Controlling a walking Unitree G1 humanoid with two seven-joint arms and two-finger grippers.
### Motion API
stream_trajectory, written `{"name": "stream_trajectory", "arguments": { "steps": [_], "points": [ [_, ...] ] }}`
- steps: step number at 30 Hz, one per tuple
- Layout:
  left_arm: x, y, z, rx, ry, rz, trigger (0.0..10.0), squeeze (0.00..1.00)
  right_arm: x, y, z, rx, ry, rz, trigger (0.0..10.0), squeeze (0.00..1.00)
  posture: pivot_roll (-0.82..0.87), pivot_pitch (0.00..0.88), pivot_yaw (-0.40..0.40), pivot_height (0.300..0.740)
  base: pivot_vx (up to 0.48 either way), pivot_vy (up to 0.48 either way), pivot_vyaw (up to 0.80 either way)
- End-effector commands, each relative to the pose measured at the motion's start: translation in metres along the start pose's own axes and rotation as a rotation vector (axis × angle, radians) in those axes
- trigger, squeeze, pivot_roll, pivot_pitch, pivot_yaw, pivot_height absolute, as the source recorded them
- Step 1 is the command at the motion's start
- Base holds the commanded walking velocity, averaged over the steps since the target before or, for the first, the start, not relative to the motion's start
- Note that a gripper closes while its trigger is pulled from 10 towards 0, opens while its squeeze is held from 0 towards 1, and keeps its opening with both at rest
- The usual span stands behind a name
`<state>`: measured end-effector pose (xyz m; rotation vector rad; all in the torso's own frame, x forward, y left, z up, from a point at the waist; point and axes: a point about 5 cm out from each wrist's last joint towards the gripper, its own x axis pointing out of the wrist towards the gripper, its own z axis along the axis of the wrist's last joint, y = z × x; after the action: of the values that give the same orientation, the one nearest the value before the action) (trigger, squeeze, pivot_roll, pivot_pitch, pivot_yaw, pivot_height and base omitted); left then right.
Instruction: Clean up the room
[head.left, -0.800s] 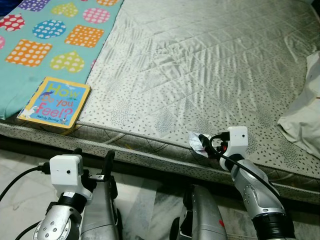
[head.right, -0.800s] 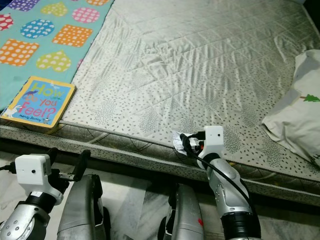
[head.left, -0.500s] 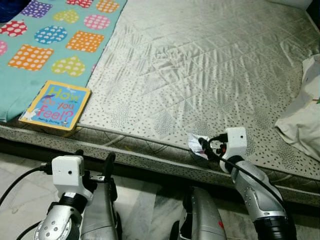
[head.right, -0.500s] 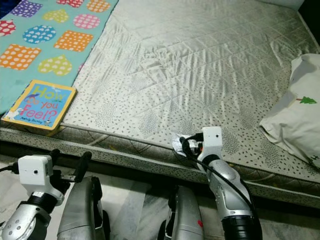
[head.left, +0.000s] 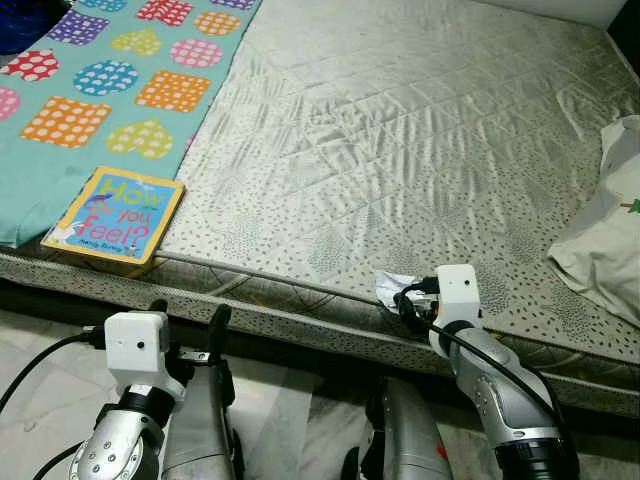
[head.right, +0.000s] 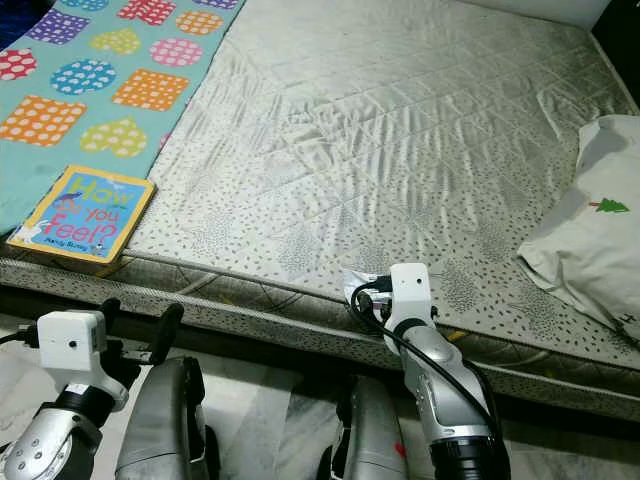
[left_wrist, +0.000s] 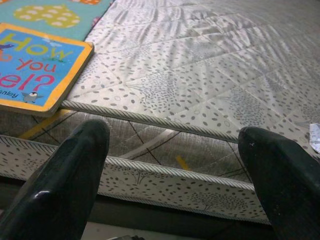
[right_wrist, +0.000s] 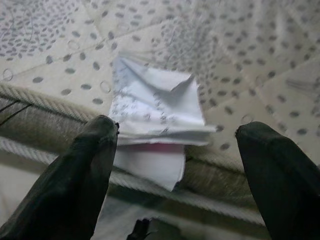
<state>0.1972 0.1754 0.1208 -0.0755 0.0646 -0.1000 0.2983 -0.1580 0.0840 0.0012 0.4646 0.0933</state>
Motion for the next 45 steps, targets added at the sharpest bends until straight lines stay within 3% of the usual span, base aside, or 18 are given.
{"name": "stream_trajectory", "arguments": {
  "steps": [1, 22, 31, 41, 42, 43, 45],
  "points": [
    [-0.003, -0.001, -0.001, 0.002, 0.005, -0.005, 10.0, 0.0, -0.003, 0.002, -0.003, 0.025, 0.025, -0.01, 10.0, 0.0, 0.14, 0.174, -0.125, 0.566, 0.0, 0.0, 0.0],
    [-0.008, -0.003, -0.002, 0.0, 0.013, 0.005, 10.0, 0.0, 0.008, 0.038, -0.004, 0.11, 0.075, 0.001, 10.0, 0.0, 0.15, 0.202, -0.132, 0.566, 0.0, 0.0, 0.0],
    [-0.011, 0.0, -0.002, 0.005, 0.018, 0.018, 10.0, 0.0, 0.014, 0.045, -0.003, 0.071, 0.056, 0.003, 10.0, 0.0, 0.17, 0.214, -0.133, 0.566, 0.0, 0.0, 0.0],
    [-0.016, -0.001, -0.001, 0.008, 0.018, 0.042, 10.0, 0.0, 0.031, 0.051, -0.002, 0.015, 0.043, -0.01, 10.0, 0.0, 0.19, 0.226, -0.153, 0.566, 0.0, 0.0, 0.0],
    [-0.018, 0.0, -0.001, 0.009, 0.019, 0.049, 10.0, 0.0, 0.032, 0.053, -0.004, 0.009, 0.047, -0.005, 9.2, 0.0, 0.2, 0.23, -0.157, 0.566, 0.0, 0.0, 0.0],
    [-0.019, 0.0, 0.0, 0.009, 0.018, 0.055, 10.0, 0.0, 0.032, 0.054, -0.004, 0.009, 0.047, 0.0, 4.9, 0.0, 0.21, 0.237, -0.16, 0.566, 0.0, 0.0, 0.0],
    [-0.022, 0.001, 0.0, 0.01, 0.021, 0.068, 10.0, 0.0, 0.035, 0.058, -0.004, -0.008, 0.037, 0.008, 0.0, 0.0, 0.21, 0.246, -0.162, 0.566, 0.0, 0.0, 0.0]
  ]
}}
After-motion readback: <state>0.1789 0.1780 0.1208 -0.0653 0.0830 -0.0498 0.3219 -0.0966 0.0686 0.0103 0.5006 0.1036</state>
